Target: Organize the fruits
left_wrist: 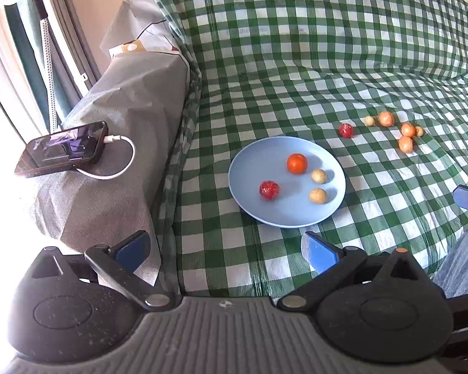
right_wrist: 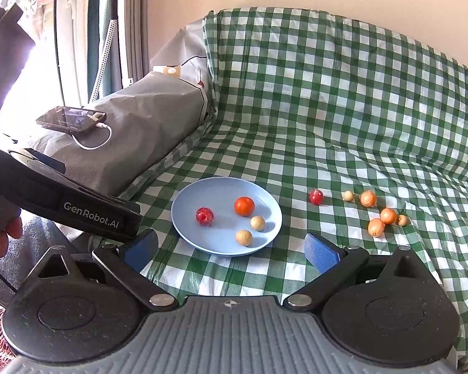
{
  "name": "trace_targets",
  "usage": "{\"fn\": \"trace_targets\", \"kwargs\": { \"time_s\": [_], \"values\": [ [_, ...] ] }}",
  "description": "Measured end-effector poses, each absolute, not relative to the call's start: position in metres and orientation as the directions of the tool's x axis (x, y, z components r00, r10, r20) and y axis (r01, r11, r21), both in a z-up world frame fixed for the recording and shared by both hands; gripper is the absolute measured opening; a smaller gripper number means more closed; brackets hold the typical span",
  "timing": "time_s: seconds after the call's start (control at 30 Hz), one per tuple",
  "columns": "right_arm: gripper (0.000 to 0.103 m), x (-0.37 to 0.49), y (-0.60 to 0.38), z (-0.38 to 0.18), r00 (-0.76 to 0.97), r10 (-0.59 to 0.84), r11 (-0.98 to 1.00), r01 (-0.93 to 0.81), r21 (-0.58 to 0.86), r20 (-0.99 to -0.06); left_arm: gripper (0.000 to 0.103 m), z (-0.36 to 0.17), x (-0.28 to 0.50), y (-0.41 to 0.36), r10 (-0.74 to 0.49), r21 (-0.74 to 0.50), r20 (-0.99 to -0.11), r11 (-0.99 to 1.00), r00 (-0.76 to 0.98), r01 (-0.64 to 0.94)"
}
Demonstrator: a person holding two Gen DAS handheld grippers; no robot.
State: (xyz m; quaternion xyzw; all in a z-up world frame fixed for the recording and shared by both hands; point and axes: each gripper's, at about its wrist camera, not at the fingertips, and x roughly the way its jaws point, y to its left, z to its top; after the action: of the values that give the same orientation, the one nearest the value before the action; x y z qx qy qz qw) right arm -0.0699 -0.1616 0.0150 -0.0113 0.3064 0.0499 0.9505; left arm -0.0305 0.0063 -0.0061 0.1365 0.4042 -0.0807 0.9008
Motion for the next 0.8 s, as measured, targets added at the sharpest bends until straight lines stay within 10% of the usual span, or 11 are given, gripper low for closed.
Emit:
{"fn": "trace_targets", "kwargs": {
  "time_s": [0.8],
  "values": [
    [0.100,-0.034,-0.198,-0.023,0.726,0.072,0.991,0.023,0.128,-0.684,0.103,-0.036,0.014,-0.034,-0.004,0.203,-0.833,0.928,0.554,0.313]
  ]
}}
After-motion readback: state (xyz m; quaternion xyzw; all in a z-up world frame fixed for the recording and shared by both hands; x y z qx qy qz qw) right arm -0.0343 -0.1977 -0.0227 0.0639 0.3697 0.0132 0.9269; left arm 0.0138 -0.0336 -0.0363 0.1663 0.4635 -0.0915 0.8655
